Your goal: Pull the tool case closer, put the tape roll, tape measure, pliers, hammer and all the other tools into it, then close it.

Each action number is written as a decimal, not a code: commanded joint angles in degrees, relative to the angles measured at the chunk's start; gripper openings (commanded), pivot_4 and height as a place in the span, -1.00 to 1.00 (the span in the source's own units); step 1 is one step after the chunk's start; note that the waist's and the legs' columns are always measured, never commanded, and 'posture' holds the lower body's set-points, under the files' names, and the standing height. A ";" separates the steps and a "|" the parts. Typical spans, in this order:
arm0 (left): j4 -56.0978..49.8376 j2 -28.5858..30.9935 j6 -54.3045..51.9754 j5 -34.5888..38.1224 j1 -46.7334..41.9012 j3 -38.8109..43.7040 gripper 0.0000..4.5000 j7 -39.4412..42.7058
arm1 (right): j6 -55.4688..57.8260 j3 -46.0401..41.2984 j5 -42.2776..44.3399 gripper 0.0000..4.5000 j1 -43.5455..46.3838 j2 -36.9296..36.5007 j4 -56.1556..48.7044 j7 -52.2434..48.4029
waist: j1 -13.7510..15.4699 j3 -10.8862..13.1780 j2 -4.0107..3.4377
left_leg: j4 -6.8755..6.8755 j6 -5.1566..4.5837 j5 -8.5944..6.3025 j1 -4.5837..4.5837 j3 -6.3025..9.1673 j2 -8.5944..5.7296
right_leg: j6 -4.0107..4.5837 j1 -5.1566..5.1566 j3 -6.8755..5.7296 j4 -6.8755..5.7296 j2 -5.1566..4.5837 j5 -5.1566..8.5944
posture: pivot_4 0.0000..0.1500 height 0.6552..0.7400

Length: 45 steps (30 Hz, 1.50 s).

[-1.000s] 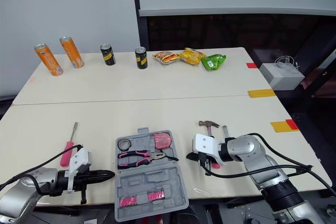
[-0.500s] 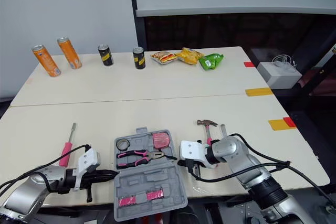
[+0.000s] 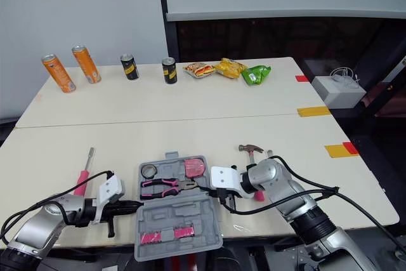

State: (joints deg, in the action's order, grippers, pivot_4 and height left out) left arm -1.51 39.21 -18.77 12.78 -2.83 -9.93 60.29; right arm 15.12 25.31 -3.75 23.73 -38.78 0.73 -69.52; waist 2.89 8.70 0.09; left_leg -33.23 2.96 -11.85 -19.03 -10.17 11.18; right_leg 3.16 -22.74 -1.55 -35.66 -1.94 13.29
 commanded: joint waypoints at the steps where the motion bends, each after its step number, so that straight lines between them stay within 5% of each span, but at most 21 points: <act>1: 2.50 -1.02 1.99 -1.44 -2.95 -0.93 -0.98 0.05 | -1.10 -0.44 0.63 -0.99 1.33 1.05 0.19 -0.14 | 0.06 0.01 -0.02 | -0.01 -0.01 0.03 0.00 0.00 0.00 | 0.02 0.01 0.00 0.00 -0.01 -0.01 | 1.00 1.00; 19: 20.53 -6.79 7.53 -6.66 -19.40 -4.76 -0.98 4.67 | -5.16 -1.68 -1.91 -0.99 7.24 2.87 12.22 2.46 | 0.67 0.08 -0.11 | 0.04 -0.17 0.37 -0.08 -0.05 -0.09 | 0.16 -0.02 -0.04 0.05 -0.16 -0.22 | 1.00 1.00; 45: 32.71 -11.79 13.66 -11.04 -26.90 -4.67 -0.98 5.90 | -10.19 -2.33 -4.75 -0.99 10.50 5.09 20.55 2.55 | 1.52 0.10 -0.10 | 0.12 -0.35 0.48 -0.03 -0.10 -0.44 | 0.14 0.03 -0.08 0.13 -0.63 -0.23 | 1.00 1.00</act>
State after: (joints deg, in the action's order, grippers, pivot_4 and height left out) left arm 30.13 28.83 -5.85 2.86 -28.19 -13.76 67.81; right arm 5.92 22.75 -8.51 33.58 -35.00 21.72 -67.25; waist 4.41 8.80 -0.01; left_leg -33.10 2.60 -11.36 -19.06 -10.27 10.72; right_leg 3.29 -22.70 -1.63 -35.52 -2.60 13.06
